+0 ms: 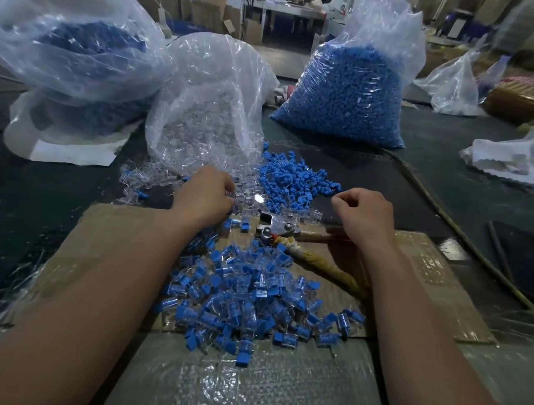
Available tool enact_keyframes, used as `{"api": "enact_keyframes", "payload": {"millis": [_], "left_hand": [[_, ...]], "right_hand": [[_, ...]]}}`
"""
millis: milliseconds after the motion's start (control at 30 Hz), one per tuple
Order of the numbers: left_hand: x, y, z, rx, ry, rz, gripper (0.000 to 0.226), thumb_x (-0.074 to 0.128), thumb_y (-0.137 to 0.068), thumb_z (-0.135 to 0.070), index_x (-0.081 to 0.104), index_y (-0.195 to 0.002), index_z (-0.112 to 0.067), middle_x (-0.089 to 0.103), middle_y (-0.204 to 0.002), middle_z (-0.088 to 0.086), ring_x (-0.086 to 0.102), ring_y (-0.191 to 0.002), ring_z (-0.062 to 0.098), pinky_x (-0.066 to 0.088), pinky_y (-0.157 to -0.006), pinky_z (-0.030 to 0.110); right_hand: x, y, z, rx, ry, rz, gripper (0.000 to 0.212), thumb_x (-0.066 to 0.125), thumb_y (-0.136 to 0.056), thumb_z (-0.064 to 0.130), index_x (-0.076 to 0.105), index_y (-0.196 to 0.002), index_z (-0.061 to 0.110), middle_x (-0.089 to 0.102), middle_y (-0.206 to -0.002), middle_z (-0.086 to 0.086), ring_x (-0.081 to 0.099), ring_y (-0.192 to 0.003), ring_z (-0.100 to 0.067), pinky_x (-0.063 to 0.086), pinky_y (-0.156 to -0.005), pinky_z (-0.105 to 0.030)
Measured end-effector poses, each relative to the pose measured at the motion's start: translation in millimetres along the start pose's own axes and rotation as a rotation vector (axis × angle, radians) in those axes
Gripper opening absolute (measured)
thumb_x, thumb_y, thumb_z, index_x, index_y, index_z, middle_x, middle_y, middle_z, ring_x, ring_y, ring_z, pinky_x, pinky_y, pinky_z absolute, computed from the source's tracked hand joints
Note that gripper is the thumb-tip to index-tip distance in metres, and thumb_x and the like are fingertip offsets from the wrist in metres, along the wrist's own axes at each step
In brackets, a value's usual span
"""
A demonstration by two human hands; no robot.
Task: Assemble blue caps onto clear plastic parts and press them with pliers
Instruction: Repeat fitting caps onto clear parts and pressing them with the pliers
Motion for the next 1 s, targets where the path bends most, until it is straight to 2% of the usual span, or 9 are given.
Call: {"api": "enact_keyframes", "payload": {"millis": [100, 200, 367, 467, 567, 700, 767, 900, 1000], "left_hand": [[2, -1, -3, 0.005, -0.004, 0.001, 0.015, 0.064, -0.086, -0.023, 0.068, -0.099, -0.016, 0.063, -0.109, 0.007, 0.058, -0.096, 0.023, 0.046, -0.078, 0.036], [-3, 1, -3, 0.006, 0.035, -0.012, 0.006, 0.064, -0.086, -0.024, 0.063, -0.084, -0.019, 0.065, -0.093, 0.003, 0.056, -0.083, 0.017, 0.045, -0.072, 0.033], [-37, 28, 6, -0.003, 0.425, -0.167, 0.008, 0.064, -0.085, -0.017, 0.059, -0.081, -0.022, 0.058, -0.073, -0.01, 0.056, -0.068, 0.005, 0.042, -0.058, 0.017], [-40, 47, 5, 0.005, 0.632, -0.162, 0.021, 0.064, -0.084, -0.013, 0.057, -0.076, -0.03, 0.064, -0.073, -0.006, 0.063, -0.065, 0.007, 0.046, -0.053, 0.019], [-32, 55, 6, -0.01, 0.833, -0.112, 0.021, 0.064, -0.083, -0.006, 0.061, -0.074, -0.025, 0.067, -0.062, -0.005, 0.065, -0.061, 0.006, 0.051, -0.053, 0.02], [-12, 55, 14, -0.127, 1.171, 0.021, 0.008, 0.066, -0.075, -0.01, 0.064, -0.082, -0.012, 0.069, -0.064, -0.004, 0.066, -0.064, 0.01, 0.054, -0.056, 0.019], [-10, 54, 16, -0.15, 1.274, 0.056, 0.021, 0.067, -0.064, -0.018, 0.065, -0.083, -0.009, 0.07, -0.067, -0.003, 0.067, -0.067, 0.011, 0.052, -0.057, 0.016], [-13, 53, 17, -0.154, 1.343, 0.062, 0.029, 0.067, -0.059, -0.015, 0.064, -0.086, -0.005, 0.072, -0.072, 0.001, 0.069, -0.07, 0.013, 0.052, -0.059, 0.016], [-9, 52, 20, -0.199, 1.4, 0.054, 0.031, 0.065, -0.061, -0.012, 0.062, -0.09, -0.004, 0.072, -0.073, 0.004, 0.069, -0.068, 0.015, 0.053, -0.055, 0.018]], "right_hand": [[-3, -2, -5, 0.024, -0.009, -0.019, 0.01, 0.057, -0.089, 0.024, 0.067, -0.087, 0.021, 0.059, -0.078, 0.008, 0.054, -0.077, -0.01, 0.039, -0.069, -0.027], [-4, -3, -10, 0.041, -0.021, -0.02, 0.009, 0.057, -0.089, 0.024, 0.065, -0.085, 0.024, 0.06, -0.079, 0.008, 0.054, -0.078, -0.009, 0.04, -0.069, -0.027], [-1, -5, -11, 0.053, 0.0, 0.005, 0.008, 0.057, -0.089, 0.024, 0.065, -0.09, 0.023, 0.06, -0.084, 0.008, 0.055, -0.083, -0.011, 0.042, -0.072, -0.029], [4, -5, -9, 0.046, 0.019, 0.047, 0.008, 0.058, -0.089, 0.025, 0.065, -0.091, 0.024, 0.059, -0.084, 0.009, 0.054, -0.084, -0.01, 0.042, -0.074, -0.029], [7, -3, -6, 0.024, 0.011, 0.069, 0.006, 0.058, -0.089, 0.024, 0.064, -0.088, 0.024, 0.053, -0.075, 0.014, 0.049, -0.074, -0.004, 0.039, -0.071, -0.027], [10, -2, -8, 0.008, 0.015, 0.077, 0.006, 0.059, -0.088, 0.025, 0.062, -0.083, 0.027, 0.05, -0.071, 0.019, 0.045, -0.067, 0.003, 0.036, -0.068, -0.024], [11, -3, -9, 0.007, 0.016, 0.082, 0.005, 0.059, -0.088, 0.025, 0.062, -0.084, 0.027, 0.049, -0.071, 0.021, 0.044, -0.067, 0.005, 0.035, -0.066, -0.022], [16, -3, -6, -0.025, 0.032, 0.098, 0.005, 0.06, -0.088, 0.024, 0.064, -0.087, 0.025, 0.049, -0.071, 0.02, 0.043, -0.066, 0.006, 0.032, -0.059, -0.019], [21, -3, -3, -0.042, 0.053, 0.125, 0.008, 0.059, -0.088, 0.024, 0.066, -0.092, 0.022, 0.051, -0.075, 0.017, 0.043, -0.067, 0.005, 0.033, -0.062, -0.019]]}}
Point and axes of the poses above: each hand's wrist, its own y-axis away from the middle knuckle, its own x-axis out of the palm, z = x × y, the point moved 9 cm from there along -y, towards the middle knuckle
